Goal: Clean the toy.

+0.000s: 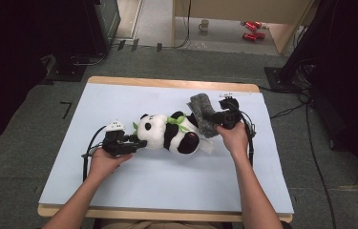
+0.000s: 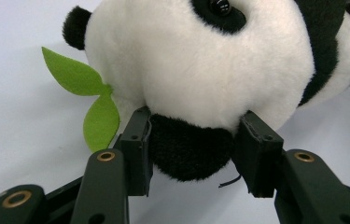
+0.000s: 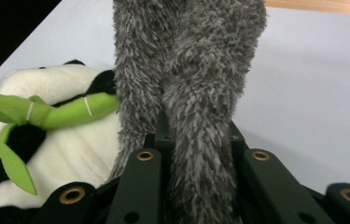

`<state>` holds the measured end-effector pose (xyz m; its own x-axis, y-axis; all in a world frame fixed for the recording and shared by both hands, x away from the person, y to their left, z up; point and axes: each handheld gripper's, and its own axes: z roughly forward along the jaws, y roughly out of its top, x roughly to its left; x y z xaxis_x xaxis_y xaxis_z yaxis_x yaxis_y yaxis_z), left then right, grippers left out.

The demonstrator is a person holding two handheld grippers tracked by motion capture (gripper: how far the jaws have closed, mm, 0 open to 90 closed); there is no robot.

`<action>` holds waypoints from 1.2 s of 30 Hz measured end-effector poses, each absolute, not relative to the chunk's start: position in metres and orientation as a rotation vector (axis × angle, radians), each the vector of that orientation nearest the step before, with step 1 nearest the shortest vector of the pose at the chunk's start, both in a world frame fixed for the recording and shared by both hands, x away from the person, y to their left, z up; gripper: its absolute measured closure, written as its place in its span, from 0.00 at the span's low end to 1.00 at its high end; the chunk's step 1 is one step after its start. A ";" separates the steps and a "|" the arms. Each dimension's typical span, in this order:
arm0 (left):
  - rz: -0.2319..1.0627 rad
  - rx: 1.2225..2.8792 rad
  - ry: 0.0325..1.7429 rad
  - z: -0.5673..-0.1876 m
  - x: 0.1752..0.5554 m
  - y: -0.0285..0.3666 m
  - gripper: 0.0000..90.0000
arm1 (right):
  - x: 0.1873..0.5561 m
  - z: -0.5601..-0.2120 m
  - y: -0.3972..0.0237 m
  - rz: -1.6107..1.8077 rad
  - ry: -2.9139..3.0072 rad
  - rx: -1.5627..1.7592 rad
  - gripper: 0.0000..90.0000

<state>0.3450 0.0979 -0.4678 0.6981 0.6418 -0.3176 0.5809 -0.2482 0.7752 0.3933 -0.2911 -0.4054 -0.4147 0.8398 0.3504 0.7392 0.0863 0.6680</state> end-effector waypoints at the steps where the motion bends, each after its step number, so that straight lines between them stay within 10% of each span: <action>1: 0.078 1.931 0.947 -0.468 0.345 0.098 0.58 | 0.393 -0.406 -0.292 1.235 2.222 1.629 0.85; 21: 0.081 1.951 0.938 -0.469 0.346 0.098 0.55 | 0.369 -0.375 -0.278 1.361 2.250 1.529 0.86; 36: 0.130 1.956 0.924 -0.464 0.351 0.096 0.34 | 0.374 -0.409 -0.256 1.289 2.375 1.507 0.86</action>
<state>0.3511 0.0965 -0.4645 0.7108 0.6502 -0.2682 0.5512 -0.2782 0.7866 0.3741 -0.2556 -0.4090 -0.5248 0.7668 0.3695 0.7276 0.1789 0.6623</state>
